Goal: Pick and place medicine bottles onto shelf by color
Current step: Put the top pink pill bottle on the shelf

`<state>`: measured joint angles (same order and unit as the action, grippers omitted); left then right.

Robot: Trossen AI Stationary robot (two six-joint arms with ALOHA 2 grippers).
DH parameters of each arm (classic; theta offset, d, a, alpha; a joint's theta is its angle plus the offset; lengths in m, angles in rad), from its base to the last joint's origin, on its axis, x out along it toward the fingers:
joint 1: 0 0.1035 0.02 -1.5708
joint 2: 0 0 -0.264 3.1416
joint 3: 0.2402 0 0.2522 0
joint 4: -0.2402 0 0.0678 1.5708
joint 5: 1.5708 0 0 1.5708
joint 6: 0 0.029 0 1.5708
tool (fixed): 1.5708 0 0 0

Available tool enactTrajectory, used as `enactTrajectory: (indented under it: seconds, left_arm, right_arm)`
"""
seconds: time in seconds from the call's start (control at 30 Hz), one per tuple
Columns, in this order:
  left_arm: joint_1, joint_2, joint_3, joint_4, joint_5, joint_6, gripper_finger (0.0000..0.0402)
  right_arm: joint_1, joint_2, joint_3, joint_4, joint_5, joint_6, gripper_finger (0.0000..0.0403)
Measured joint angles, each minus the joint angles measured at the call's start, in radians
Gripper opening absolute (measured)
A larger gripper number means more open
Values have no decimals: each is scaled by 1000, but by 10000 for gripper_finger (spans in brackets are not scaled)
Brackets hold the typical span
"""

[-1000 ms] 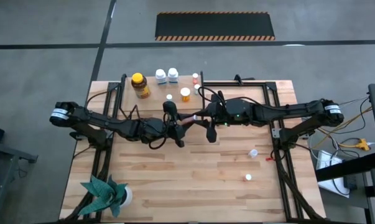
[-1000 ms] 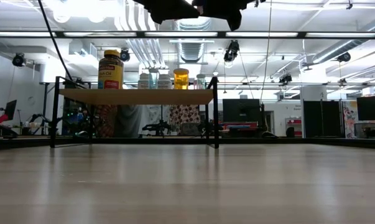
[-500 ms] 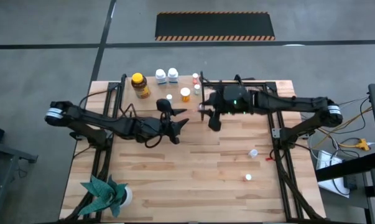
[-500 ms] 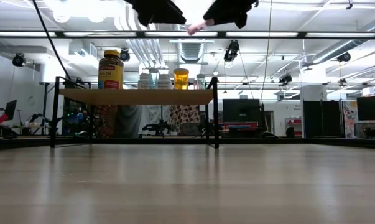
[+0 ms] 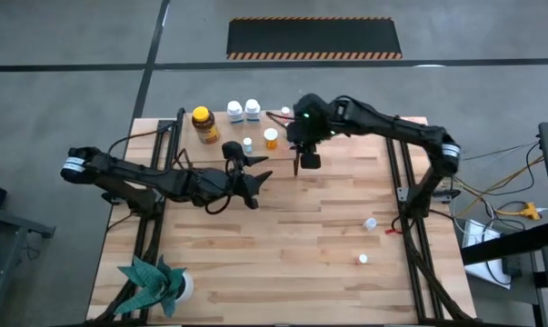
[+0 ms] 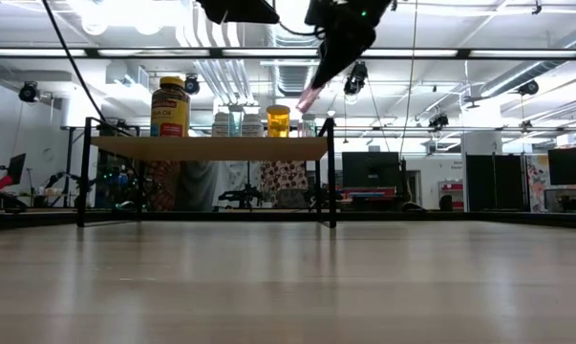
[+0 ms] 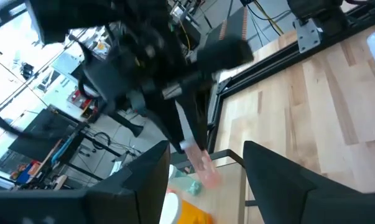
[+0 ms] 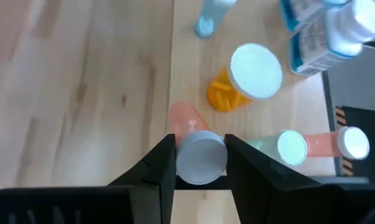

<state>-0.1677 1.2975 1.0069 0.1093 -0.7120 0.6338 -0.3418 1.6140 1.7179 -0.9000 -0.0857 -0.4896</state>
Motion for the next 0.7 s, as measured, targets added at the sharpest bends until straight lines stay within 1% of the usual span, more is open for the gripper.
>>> enactTrajectory:
  seconds: [0.13, 0.3, 0.4, 0.53, 0.7]
  left_arm:
    - [-3, -9, 0, 0, 0, 0, 188]
    - [-9, -23, 0, -11, 0, 0, 188]
    - [-13, -26, -1, -25, 0, -1, 188]
    - [-18, -30, -1, -47, 0, -1, 188]
    - [-23, -29, -1, -48, 0, 0, 188]
  right_arm:
    - [-17, 100, 118, -95, -1, -75, 109]
    - [-25, 198, 255, -216, 7, -105, 110]
    - [-26, 248, 312, -267, 14, -115, 109]
    - [-25, 282, 345, -283, 84, -118, 110]
    - [-26, 292, 352, -290, 88, -129, 114]
